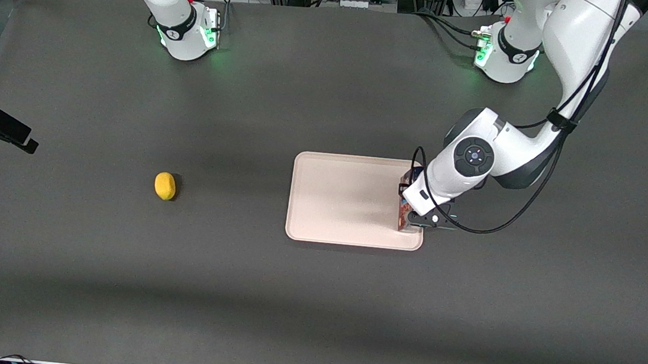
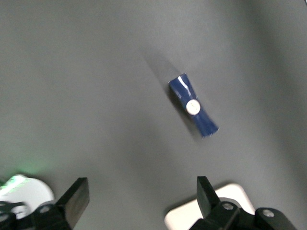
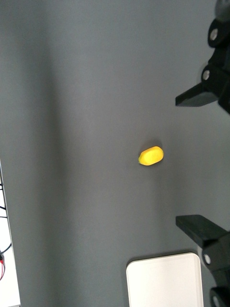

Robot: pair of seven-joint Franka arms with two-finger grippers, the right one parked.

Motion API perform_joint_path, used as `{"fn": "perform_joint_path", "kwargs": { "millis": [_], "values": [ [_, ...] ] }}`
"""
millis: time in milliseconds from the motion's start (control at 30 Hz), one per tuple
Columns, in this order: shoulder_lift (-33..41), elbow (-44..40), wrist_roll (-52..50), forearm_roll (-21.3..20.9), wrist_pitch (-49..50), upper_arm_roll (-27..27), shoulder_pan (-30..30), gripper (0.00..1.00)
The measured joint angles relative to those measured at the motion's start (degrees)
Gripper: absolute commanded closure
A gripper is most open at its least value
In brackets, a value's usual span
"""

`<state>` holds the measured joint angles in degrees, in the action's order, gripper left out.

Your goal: Place cookie box on tray

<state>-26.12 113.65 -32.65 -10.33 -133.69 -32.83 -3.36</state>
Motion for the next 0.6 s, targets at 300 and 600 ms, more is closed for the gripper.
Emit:
{"fn": "perform_joint_path", "kwargs": {
  "millis": [300, 600],
  "values": [
    [0.2, -0.2, 0.0, -0.1, 0.2, 0.1, -0.2, 0.00],
    [6.6, -3.3, -0.1, 3.9, 7.0, 1.8, -1.1, 0.00]
  ]
}}
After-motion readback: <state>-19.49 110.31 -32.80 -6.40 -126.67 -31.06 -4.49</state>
